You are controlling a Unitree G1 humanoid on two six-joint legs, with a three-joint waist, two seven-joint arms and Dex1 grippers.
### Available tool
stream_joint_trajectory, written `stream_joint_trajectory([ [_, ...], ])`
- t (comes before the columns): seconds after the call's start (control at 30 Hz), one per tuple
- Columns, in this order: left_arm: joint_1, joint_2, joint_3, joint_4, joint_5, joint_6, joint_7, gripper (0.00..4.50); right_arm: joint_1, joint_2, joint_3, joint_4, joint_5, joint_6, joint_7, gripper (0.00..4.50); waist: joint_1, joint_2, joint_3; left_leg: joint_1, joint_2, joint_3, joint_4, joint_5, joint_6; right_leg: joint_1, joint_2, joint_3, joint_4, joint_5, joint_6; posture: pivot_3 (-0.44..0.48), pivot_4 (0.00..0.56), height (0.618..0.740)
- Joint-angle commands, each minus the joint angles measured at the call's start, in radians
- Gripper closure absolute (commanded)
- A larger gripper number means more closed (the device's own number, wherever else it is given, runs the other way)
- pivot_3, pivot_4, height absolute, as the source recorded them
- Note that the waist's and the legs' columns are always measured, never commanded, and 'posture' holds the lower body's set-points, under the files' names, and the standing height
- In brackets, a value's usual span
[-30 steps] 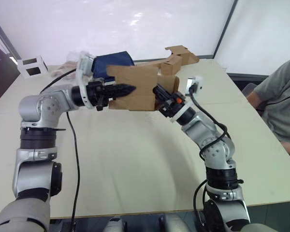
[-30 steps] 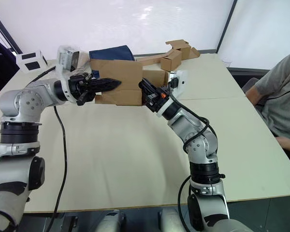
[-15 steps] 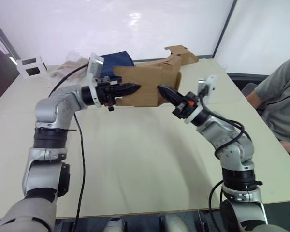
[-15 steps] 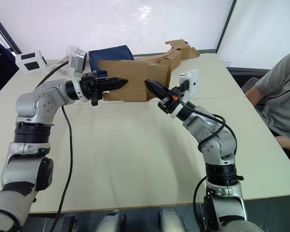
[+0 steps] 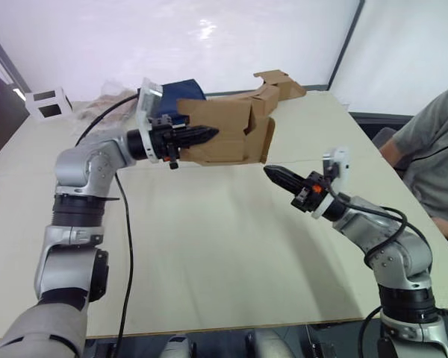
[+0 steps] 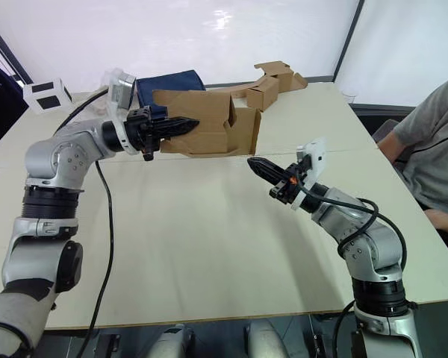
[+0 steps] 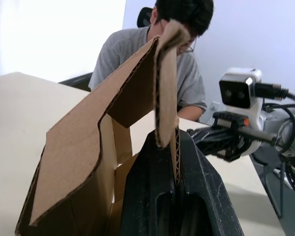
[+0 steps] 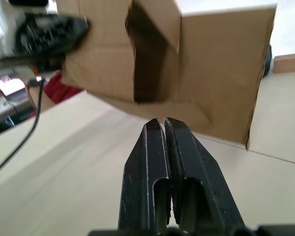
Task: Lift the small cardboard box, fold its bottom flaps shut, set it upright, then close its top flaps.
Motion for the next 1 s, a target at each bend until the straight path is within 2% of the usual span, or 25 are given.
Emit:
stream_joint_trajectory([
  [0.03,-0.029,0.016,0.032,-0.052,-0.032,0.015,0.008,4.5,-0.034,0.023,0.019,0.033,-0.048,-0.057,0.004,4.41,0.0,0.0,0.0,0.0,0.0,0.0,0.0,0.0,0.0,0.0,0.0,0.0,0.0,0.0,0.0,0.0,0.15,0.74],
  [0.3,-0.018,0.021,0.035,-0.103,-0.066,0.06,0.015,4.5,-0.128,0.083,0.041,0.126,-0.089,-0.121,0.033,4.41,0.0,0.0,0.0,0.0,0.0,0.0,0.0,0.0,0.0,0.0,0.0,0.0,0.0,0.0,0.0,0.0,0.15,0.74],
  [1.0,0.022,-0.017,0.019,-0.152,-0.071,0.058,0.023,4.5,-0.183,0.132,0.028,0.095,-0.027,-0.077,0.053,4.41,0.001,0.0,0.0,0.0,0.0,0.0,0.0,0.0,0.0,0.0,0.0,0.0,0.0,0.0,0.0,0.0,0.15,0.74],
])
